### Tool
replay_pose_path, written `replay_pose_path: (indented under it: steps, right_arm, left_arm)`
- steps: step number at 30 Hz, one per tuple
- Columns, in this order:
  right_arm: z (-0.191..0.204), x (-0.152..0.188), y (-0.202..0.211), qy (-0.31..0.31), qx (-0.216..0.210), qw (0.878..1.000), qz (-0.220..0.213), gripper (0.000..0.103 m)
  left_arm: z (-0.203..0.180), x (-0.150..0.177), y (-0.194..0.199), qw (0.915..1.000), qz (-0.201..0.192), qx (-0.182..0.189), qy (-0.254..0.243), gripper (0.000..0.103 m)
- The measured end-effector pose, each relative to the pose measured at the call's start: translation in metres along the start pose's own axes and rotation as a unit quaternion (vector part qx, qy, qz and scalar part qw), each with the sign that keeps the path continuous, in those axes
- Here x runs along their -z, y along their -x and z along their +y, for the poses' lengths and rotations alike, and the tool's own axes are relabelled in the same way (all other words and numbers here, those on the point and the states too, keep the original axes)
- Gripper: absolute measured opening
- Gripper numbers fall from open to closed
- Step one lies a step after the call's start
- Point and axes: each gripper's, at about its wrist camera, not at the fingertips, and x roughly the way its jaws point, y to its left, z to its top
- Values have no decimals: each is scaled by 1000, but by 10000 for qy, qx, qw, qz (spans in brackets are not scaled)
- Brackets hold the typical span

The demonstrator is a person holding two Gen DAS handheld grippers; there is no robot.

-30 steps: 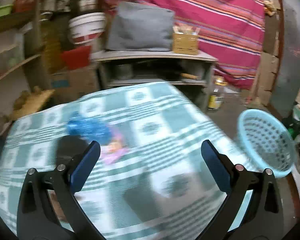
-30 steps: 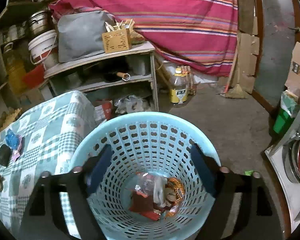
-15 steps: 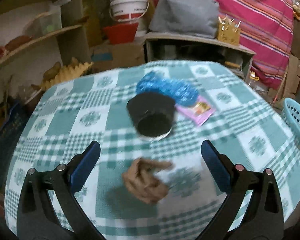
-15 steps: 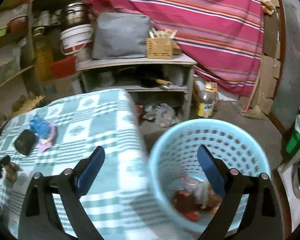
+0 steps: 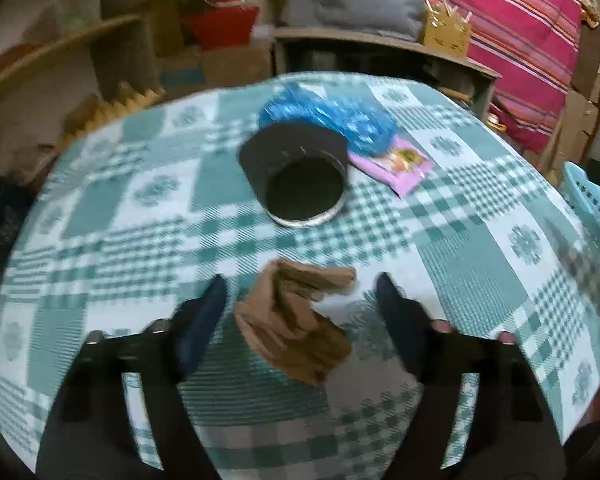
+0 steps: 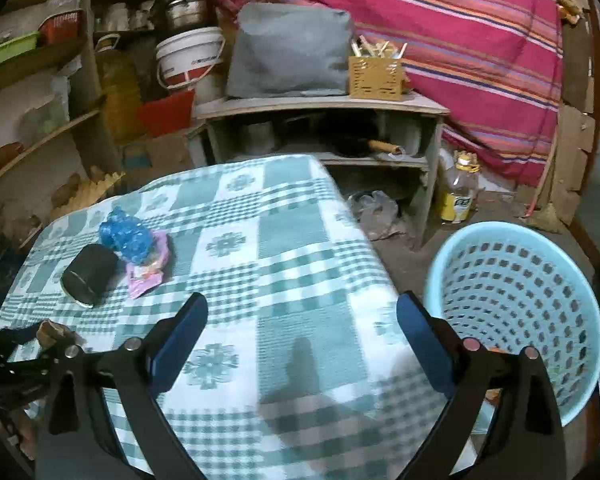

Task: Collect trash
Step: 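Move both tools back toward the brown cloth scrap on the table, then grasp the brown cloth scrap with the left tool while the right tool grasps the pink wrapper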

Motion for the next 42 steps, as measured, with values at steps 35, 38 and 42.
replay_pose_path:
  steps: [35, 38, 42]
  right_arm:
    - [152, -17, -139, 987, -630, 9848, 1285, 55]
    - [154, -17, -143, 979, -582, 9853, 1272, 43]
    - [157, -18, -144, 1071, -525, 9853, 1224, 19]
  left_arm:
    - [109, -65, 26, 9940, -540, -332, 893, 38]
    - [118, -64, 27, 9929, -569, -437, 953, 38]
    - [126, -64, 28, 9918, -575, -446, 1052, 38]
